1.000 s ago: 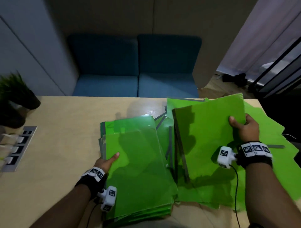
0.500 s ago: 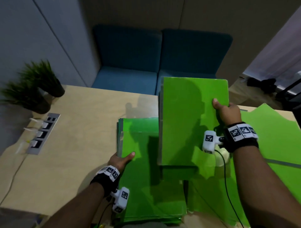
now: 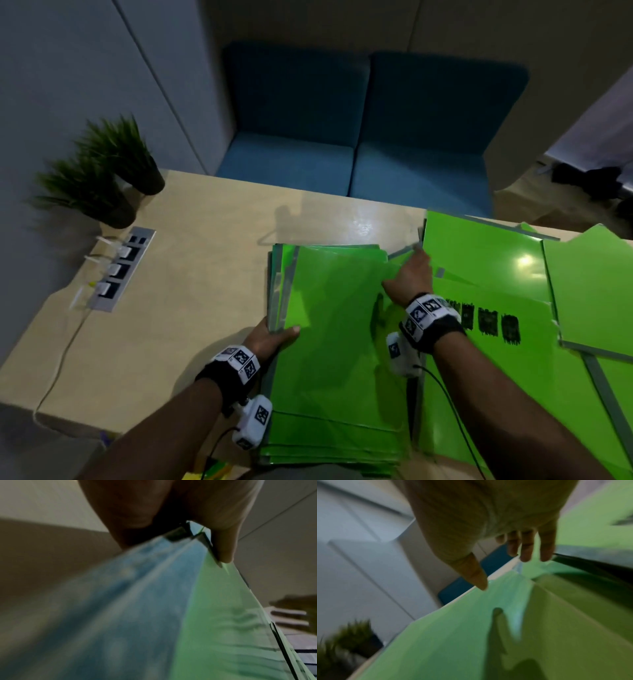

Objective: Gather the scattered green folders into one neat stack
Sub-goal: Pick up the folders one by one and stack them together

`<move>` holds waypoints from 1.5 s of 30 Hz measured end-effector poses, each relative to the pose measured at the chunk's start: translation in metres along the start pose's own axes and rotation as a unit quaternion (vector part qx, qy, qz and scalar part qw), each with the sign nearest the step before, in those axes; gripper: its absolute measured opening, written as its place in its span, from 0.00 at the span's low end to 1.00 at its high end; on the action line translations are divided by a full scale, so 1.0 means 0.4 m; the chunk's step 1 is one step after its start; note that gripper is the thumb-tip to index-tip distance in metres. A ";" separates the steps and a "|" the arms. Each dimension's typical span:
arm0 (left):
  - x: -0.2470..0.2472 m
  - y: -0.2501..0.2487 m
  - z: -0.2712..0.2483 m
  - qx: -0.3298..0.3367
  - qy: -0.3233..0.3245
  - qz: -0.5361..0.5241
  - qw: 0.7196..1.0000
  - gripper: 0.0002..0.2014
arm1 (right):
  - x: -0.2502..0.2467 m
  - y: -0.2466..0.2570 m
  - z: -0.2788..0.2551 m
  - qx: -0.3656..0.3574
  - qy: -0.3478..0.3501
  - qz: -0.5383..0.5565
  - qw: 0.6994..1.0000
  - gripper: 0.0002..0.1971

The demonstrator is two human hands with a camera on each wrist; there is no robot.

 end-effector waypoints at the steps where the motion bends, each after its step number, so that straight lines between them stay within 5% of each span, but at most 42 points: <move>1: -0.003 0.009 0.005 -0.006 0.005 -0.002 1.000 0.52 | -0.004 0.034 0.002 -0.064 -0.009 -0.011 0.998 0.48; 3: -0.012 0.041 0.026 -0.008 0.018 0.012 1.000 0.60 | 0.019 0.092 -0.007 -0.174 0.016 -0.118 0.977 0.46; 6: -0.023 0.057 0.031 -0.007 0.032 0.014 0.999 0.59 | 0.083 0.130 -0.019 -0.236 0.083 -0.251 0.935 0.46; 11: -0.026 0.053 0.019 -0.008 0.037 -0.019 0.999 0.53 | 0.169 0.179 -0.111 -0.348 0.093 -0.245 0.900 0.33; 20: -0.011 0.040 -0.016 -0.012 -0.024 0.046 0.999 0.51 | 0.195 0.167 -0.154 -0.335 0.101 -0.261 0.900 0.35; 23: -0.023 0.043 -0.005 -0.033 -0.044 0.100 0.994 0.55 | 0.129 0.124 -0.128 -0.267 0.217 -0.097 0.934 0.36; 24: -0.023 0.041 -0.001 -0.034 -0.045 0.113 0.992 0.55 | 0.089 0.096 -0.103 -0.241 0.197 -0.053 0.949 0.35; 27: -0.021 0.023 -0.008 -0.028 -0.043 0.137 0.989 0.46 | -0.074 -0.073 -0.001 -0.097 -0.063 -0.007 0.993 0.28; 29: -0.021 0.014 -0.016 -0.019 -0.039 0.152 0.987 0.46 | -0.167 -0.257 0.038 0.104 -0.178 0.033 0.978 0.27; 31: -0.020 0.012 -0.020 -0.016 -0.035 0.155 0.987 0.47 | -0.207 -0.438 0.032 0.291 -0.162 0.064 0.941 0.37; 33: -0.021 0.019 -0.020 -0.020 -0.037 0.153 0.987 0.49 | -0.203 -0.556 0.013 0.366 -0.107 0.064 0.922 0.52; 40: -0.009 -0.009 -0.039 -0.030 -0.026 0.189 0.981 0.46 | -0.159 -0.664 -0.003 0.362 -0.100 0.130 0.918 0.55; 45: -0.028 0.030 -0.005 -0.046 -0.033 0.195 0.979 0.61 | -0.192 -0.608 -0.007 0.253 -0.146 0.303 0.907 0.40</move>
Point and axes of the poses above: each hand's wrist, its own z-axis towards the middle knuckle, its own x-axis out of the palm, y = z × x, the point moved 4 cm from there along z, towards the middle knuckle, and after that the axes turned 12 degrees about x, right-handed, at the moved point
